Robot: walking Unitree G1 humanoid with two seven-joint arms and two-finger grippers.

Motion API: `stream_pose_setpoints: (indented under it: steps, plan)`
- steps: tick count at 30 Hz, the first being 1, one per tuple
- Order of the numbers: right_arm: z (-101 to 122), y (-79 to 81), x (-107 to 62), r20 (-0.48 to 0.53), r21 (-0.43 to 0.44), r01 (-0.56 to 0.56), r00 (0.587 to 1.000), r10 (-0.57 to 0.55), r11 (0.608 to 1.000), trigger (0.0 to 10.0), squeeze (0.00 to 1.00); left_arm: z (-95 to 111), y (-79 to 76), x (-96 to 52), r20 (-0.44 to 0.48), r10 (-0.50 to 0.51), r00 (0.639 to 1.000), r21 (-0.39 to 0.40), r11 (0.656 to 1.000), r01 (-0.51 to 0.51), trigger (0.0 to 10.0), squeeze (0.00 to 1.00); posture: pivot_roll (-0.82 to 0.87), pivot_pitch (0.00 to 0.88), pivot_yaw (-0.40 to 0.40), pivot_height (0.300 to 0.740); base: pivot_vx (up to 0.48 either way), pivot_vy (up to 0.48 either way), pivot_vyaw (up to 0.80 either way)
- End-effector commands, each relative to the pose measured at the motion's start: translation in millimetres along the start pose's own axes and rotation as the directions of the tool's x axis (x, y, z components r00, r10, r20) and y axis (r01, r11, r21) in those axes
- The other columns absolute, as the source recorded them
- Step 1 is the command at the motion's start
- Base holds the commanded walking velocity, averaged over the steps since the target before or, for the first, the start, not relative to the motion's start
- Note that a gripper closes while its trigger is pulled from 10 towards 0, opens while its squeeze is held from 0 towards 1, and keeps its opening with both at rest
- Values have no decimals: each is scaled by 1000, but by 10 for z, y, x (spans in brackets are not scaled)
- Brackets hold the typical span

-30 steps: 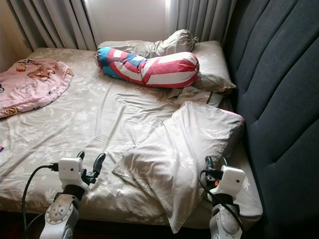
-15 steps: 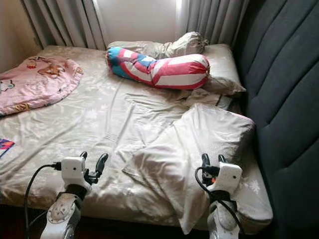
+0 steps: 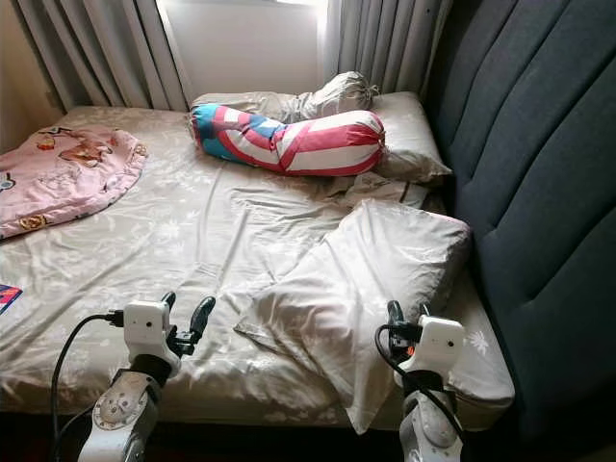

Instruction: Clean up the room

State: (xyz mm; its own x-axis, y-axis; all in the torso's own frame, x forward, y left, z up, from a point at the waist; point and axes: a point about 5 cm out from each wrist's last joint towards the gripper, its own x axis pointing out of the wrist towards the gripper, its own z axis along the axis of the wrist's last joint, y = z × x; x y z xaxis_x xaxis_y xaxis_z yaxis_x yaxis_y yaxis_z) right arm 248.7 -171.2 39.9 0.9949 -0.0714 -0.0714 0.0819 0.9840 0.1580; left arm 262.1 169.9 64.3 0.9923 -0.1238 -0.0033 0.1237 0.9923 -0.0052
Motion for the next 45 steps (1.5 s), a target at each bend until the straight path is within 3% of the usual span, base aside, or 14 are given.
stream_pose_setpoints:
  steps: [1, 25, 45]
  plan:
    - [52, 37, 7, 19, 10, -5, 1000, 5, 1000, 10000, 0, 15, -8, -3, -1, -6, 1000, -5, 1000, 6, 10000, 0, -99, 0, -20, 740, 0, 0, 0]
    - [-5, 80, -7, -23, 26, -38, 999, 38, 999, 10000, 0, 33, -23, -1, -10, -24, 1000, -7, 1000, 24, 10000, 0, -102, 0, -19, 740, 0, 0, 0]
    - [-26, 73, -20, -35, 34, -37, 999, 38, 999, 10000, 0, 35, -24, -2, -9, -27, 1000, -10, 1000, 27, 10000, 0, -104, 0, -19, 740, 209, 0, 0]
